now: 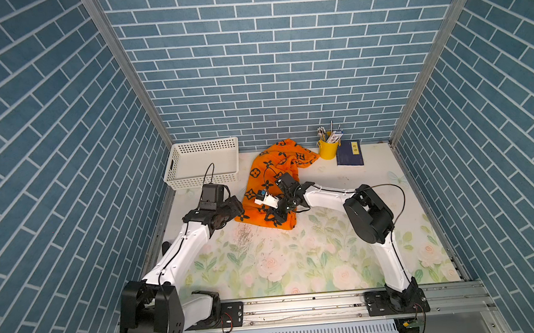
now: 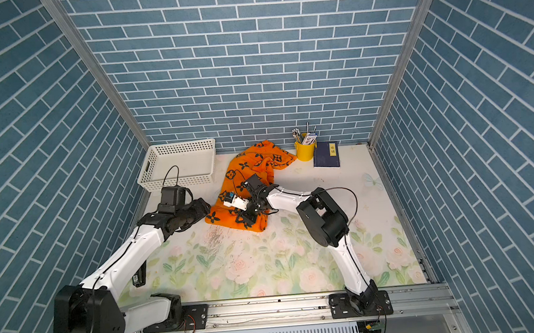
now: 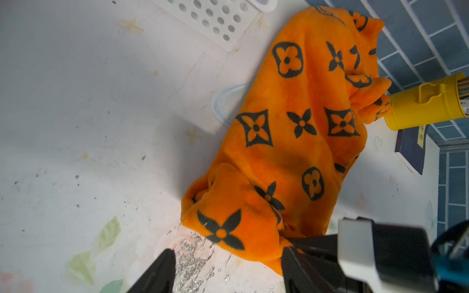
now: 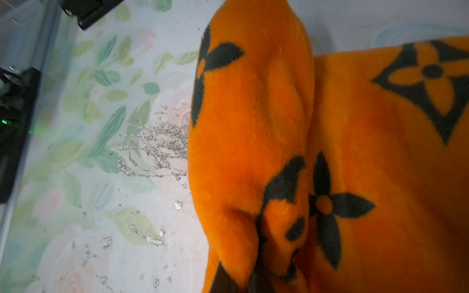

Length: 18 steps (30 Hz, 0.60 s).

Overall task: Roll up the pillowcase
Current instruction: Roll the pillowcase at the center of the board.

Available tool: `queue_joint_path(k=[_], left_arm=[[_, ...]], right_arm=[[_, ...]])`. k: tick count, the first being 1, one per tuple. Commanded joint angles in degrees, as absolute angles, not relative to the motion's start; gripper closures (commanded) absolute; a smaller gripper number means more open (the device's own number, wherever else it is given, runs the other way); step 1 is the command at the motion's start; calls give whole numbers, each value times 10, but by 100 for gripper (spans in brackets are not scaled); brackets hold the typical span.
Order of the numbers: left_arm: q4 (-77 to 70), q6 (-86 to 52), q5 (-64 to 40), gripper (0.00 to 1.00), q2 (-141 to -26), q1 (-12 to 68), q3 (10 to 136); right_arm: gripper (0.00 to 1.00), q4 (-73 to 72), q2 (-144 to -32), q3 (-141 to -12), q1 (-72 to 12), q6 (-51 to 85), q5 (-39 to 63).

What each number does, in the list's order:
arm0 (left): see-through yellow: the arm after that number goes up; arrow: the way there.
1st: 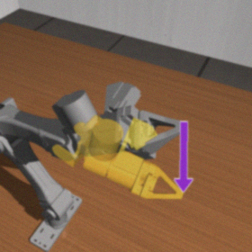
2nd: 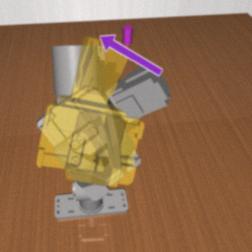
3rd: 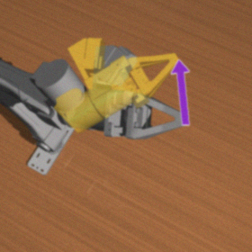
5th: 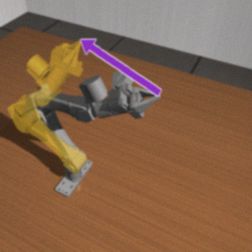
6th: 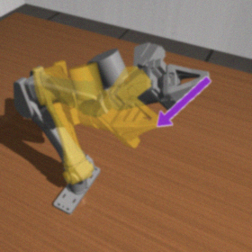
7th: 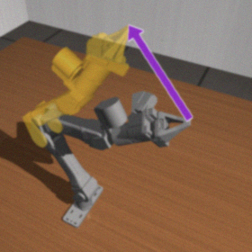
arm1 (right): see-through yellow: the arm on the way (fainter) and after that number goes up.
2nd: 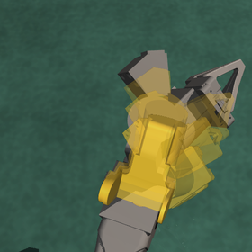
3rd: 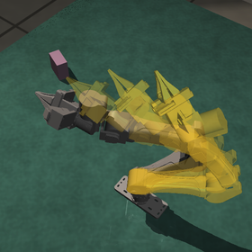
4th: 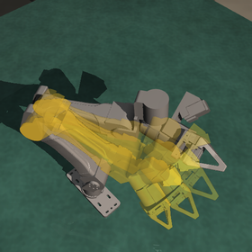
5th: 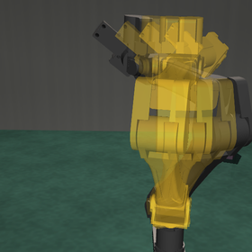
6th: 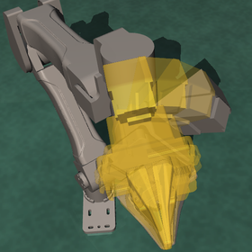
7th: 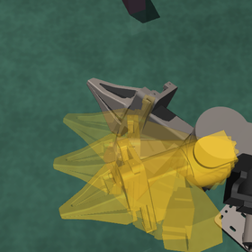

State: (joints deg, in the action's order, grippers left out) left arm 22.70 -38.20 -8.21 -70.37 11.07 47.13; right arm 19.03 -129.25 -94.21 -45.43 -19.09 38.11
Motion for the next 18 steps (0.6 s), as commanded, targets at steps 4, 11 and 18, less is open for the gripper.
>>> queue_joint_path(k=[4,11,18], left_arm=[[178,-385,-93,39,-719,166,451],[93,-400,-75,49,-827,203,472],[88,-409,-50,56,-945,203,508]], right_arm=[[100,279,-1383,-1016,-424,-132,494],[90,270,-1393,-1021,-410,-114,490],[40,115,-1277,-894,-411,-75,391]])
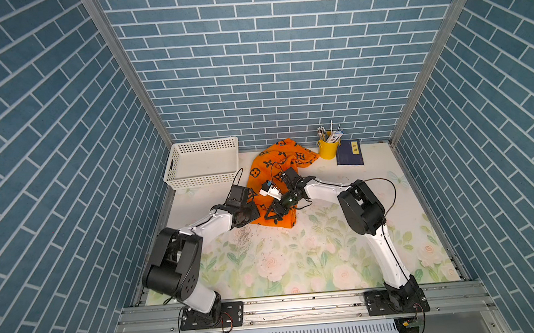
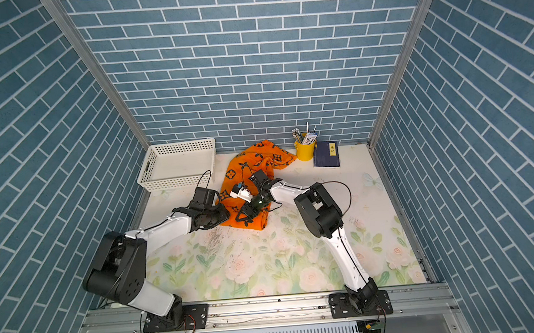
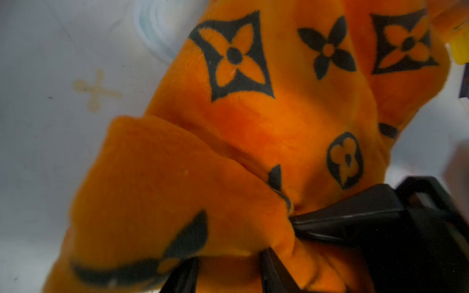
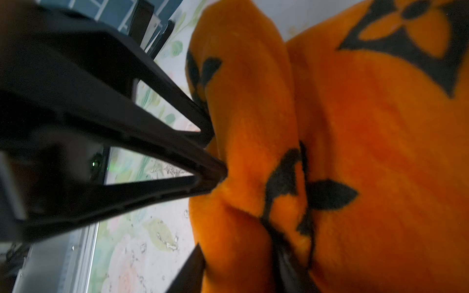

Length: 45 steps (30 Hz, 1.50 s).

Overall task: Roll up the pillowcase
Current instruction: Roll the pillowcase at the center of the board.

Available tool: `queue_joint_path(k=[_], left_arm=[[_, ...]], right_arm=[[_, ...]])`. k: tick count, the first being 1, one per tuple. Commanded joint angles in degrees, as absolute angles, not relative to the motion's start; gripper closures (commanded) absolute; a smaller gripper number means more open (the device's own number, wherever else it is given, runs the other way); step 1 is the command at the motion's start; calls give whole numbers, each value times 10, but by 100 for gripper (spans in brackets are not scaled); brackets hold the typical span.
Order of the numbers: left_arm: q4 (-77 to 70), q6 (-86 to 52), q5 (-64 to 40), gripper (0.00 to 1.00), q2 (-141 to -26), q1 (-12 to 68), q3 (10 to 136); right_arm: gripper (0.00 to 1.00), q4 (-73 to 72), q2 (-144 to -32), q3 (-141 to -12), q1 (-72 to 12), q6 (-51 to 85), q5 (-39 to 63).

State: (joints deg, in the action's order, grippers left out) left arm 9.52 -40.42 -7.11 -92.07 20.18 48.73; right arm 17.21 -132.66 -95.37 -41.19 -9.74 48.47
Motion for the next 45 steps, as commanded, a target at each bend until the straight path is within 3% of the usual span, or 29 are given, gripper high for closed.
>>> queue_joint_path(k=[1,2,3,10,20,26,29,33,35,36,39,45], left_arm=[[95,-409,-48,56,-956,203,517],[100,-410,-48,56,-966,203,525],[105,-410,-48,56,-974,203,532],[122,-405,-46,56,-995,203,549],[118,-402,-57,56,-994,203,548],[118,-401,-62,56,-990,202,546],[119,-401,-62,56,-986,202,546],[125,-397,-63,54,-979,198,552],[133,-390,-67,49,-967,191,561],[139,-387,-71,41,-957,185,567],[173,-377,-71,23,-920,167,593],[235,-358,-74,20,-856,114,624]], right_arm=[[25,81,-1241,-863,-413,-77,366],[9,49,-1214,-834,-414,-77,335],[1,12,-1182,-797,-419,-87,297],[0,-221,-1038,-581,-540,-290,-69],[12,-287,-1105,-581,-599,-439,-152],[22,-283,-1153,-593,-600,-467,-142],[36,-258,-1160,-598,-599,-460,-130],[80,-197,-1165,-630,-600,-424,-117],[93,-148,-1169,-656,-599,-392,-100],[100,-123,-1171,-668,-599,-374,-89],[100,-63,-1174,-694,-598,-326,-46],[100,-3,-1148,-710,-599,-230,77]])
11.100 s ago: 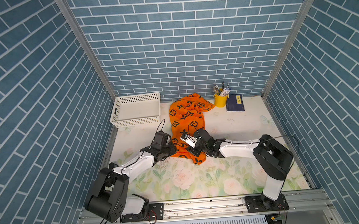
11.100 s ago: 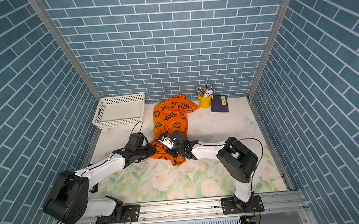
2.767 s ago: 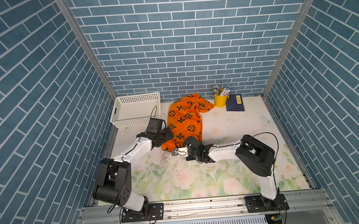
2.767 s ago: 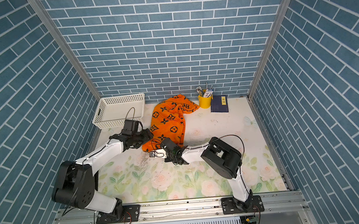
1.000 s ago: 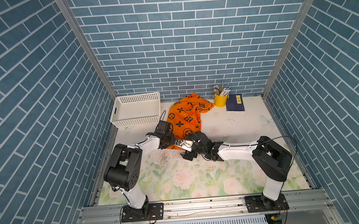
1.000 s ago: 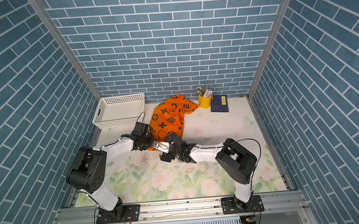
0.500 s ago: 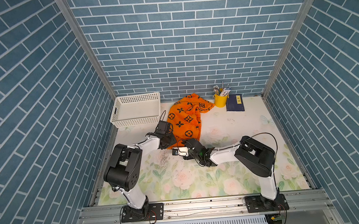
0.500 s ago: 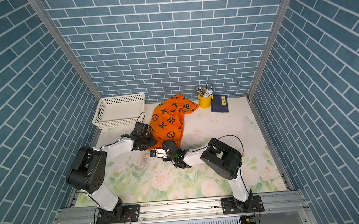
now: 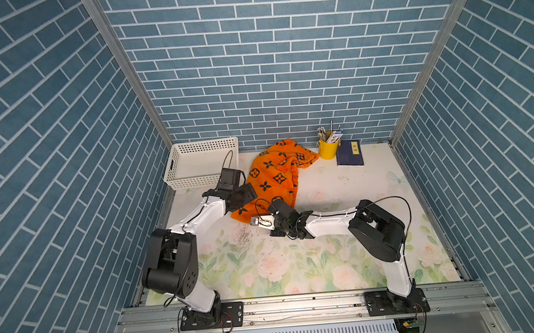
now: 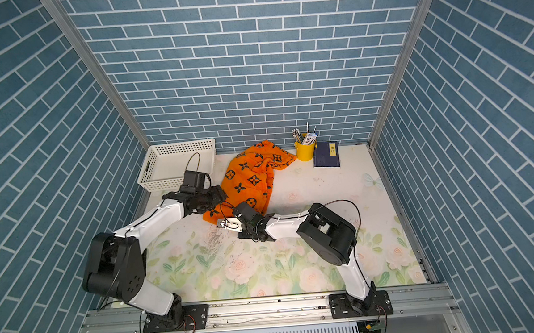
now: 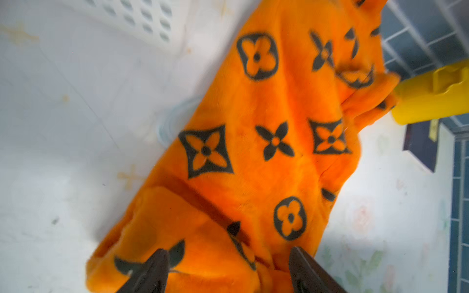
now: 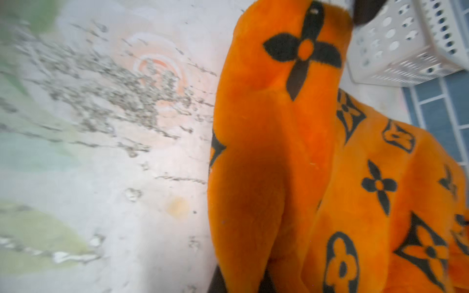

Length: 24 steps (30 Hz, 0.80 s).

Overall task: Roll up the pillowcase
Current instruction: Roll the pillowcase at the center of the board.

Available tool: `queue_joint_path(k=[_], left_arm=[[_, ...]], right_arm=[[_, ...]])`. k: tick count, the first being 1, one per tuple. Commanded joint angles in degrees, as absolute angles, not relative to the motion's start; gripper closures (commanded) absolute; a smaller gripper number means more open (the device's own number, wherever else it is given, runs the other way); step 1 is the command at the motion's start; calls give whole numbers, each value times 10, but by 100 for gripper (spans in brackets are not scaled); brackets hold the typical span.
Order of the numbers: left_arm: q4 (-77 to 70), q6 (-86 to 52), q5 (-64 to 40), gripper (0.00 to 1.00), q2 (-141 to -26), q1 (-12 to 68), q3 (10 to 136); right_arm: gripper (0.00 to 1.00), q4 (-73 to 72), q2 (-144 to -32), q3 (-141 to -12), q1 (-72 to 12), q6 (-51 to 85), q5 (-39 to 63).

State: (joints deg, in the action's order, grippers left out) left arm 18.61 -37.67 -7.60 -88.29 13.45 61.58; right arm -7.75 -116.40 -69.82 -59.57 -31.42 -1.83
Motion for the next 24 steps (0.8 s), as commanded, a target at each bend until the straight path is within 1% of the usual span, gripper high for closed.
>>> queue_joint_path(k=[1,5,8,11,16,19,24], left_arm=[[240,-356,-77,20,-846,105,621],[250,-352,-79,20,-811,86,601],[251,-354,-85,21,-786,86,577],[246,-357,-93,24,-760,87,546],[233,-362,-102,32,-725,92,493],[214,-371,-105,36,-724,106,467],[174,-388,-102,39,-751,145,457]], right_arm=[[100,5,-1144,-713,-599,-216,93],[100,18,-1139,-717,-596,-148,168],[100,23,-1158,-730,-581,-84,250],[100,30,-1187,-748,-557,-47,316],[100,45,-1245,-789,-493,16,440],[100,34,-1270,-793,-465,42,481],[100,-3,-1291,-781,-435,110,531]])
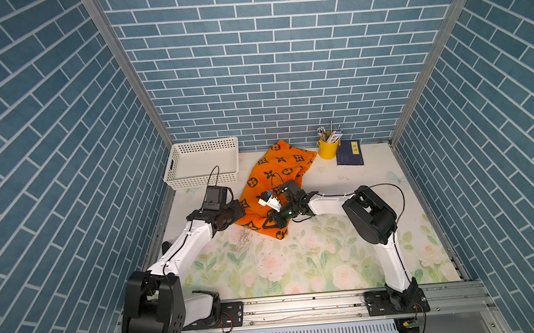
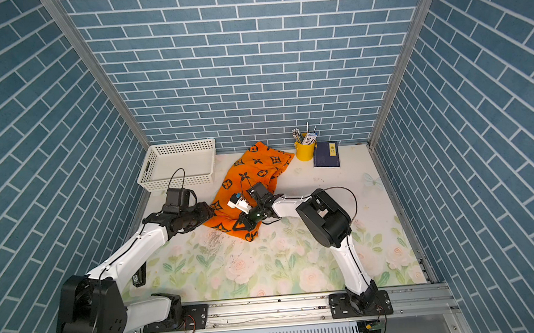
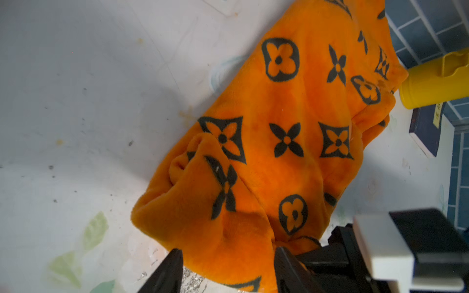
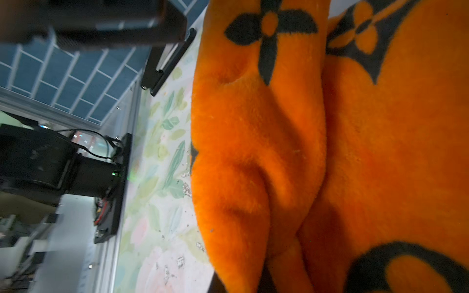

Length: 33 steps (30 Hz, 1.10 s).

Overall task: Roll up the pillowcase
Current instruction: Roll the pillowcase at the center of the board.

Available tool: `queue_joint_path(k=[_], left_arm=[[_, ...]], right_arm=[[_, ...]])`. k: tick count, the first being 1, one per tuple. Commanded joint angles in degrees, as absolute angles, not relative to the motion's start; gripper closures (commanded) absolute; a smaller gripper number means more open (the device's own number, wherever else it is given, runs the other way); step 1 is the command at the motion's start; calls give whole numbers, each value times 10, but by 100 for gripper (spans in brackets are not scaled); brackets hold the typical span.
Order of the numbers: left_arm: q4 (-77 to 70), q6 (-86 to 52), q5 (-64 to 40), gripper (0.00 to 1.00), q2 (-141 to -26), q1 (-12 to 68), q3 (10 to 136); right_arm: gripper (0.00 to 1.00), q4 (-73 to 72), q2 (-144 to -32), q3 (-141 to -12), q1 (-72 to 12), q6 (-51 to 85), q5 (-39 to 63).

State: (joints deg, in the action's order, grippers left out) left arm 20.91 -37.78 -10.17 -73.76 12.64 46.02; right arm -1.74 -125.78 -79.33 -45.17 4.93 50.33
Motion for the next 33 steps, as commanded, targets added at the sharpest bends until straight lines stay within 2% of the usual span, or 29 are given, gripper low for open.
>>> queue_joint_path(k=[1,6,7,9,12,17,22,26,33], left_arm=[[166,-390,-100,40,-761,153,457],[138,-405,-69,46,-836,178,475],[135,-407,-66,47,-850,179,478],[130,-415,-56,51,-885,181,486],[134,-419,-48,53,-931,184,509],[151,-417,-36,54,-972,185,537],[145,-416,-43,54,-979,185,540],[146,-413,-47,54,-982,185,546],[146,-411,-52,54,-981,185,543]], right_arm=[[100,-8,-1295,-778,-431,121,536],[98,-24,-1307,-769,-416,168,526],[93,-29,-1305,-767,-414,174,521],[73,-37,-1293,-759,-413,180,497],[53,-44,-1268,-753,-413,174,462],[33,-43,-1177,-724,-419,120,332],[29,-74,-1062,-651,-469,-4,113],[21,-187,-1006,-558,-555,-187,-36],[19,-264,-1062,-569,-629,-370,-136]])
